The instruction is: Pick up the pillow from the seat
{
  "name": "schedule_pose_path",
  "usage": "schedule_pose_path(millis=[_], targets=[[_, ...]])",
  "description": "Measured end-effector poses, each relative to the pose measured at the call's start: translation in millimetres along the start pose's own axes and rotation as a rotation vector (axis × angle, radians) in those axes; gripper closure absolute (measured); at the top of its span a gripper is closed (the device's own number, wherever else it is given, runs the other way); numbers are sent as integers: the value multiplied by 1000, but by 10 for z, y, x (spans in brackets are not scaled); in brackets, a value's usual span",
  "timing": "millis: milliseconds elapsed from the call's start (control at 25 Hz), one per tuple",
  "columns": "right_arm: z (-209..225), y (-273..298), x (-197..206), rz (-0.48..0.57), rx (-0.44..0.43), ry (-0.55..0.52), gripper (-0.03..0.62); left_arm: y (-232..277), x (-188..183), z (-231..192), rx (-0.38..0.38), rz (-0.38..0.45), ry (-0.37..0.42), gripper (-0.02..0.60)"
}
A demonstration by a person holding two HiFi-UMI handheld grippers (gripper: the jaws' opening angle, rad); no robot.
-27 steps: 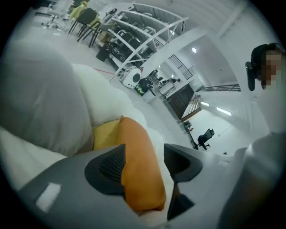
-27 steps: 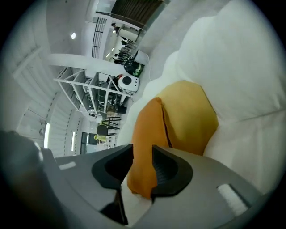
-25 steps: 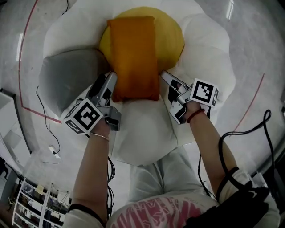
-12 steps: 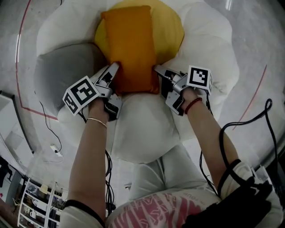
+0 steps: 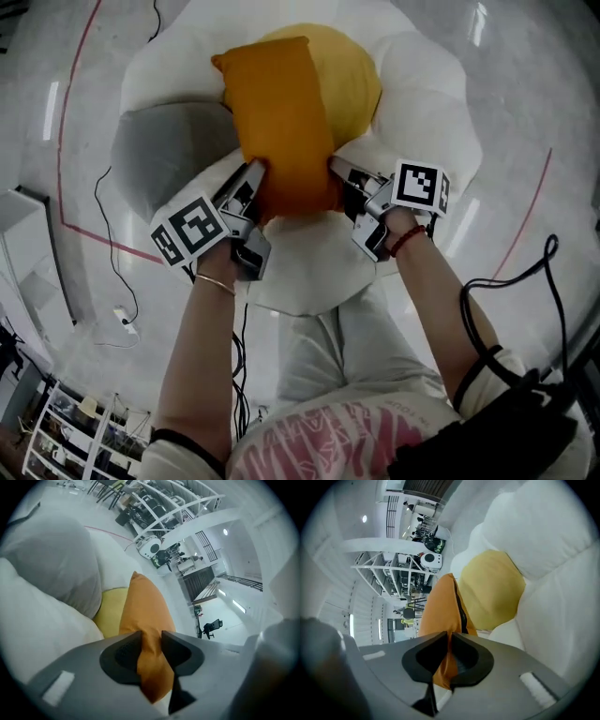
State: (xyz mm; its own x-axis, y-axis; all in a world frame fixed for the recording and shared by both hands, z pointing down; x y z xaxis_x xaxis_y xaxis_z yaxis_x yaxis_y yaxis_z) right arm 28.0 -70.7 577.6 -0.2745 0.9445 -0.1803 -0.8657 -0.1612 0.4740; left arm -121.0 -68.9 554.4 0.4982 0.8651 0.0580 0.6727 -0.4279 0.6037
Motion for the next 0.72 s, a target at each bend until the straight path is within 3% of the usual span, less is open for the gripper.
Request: schedule_pose_path(millis=[200, 320, 520, 720], targets=[[-207, -44, 87, -10, -2, -48, 557, -162, 43, 71, 13, 31, -14, 436], [-505, -200, 115, 10, -40, -85, 559, -348, 26, 348, 39, 68, 29, 439], [-2352, -790, -48, 88, -216, -338, 562, -1286, -590, 1809, 148, 247, 262, 443], [-3622, -1345, 402, 162, -330, -497, 565, -2429, -652, 2898, 212, 404, 492, 443]])
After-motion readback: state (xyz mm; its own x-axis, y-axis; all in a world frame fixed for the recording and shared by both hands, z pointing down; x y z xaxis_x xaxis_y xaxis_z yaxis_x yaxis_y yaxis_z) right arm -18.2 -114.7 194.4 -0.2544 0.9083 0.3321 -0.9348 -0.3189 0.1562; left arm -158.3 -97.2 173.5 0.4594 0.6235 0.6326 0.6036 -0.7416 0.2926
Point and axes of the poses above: the fingertips, and each gripper's own axes: y forward along the fingers, z to its right, x out of its underside, the point moved 1 cm from there along -y, backward along the fingers, and after that the axes turned 11 degrees about -z, right-handed, at the moved point
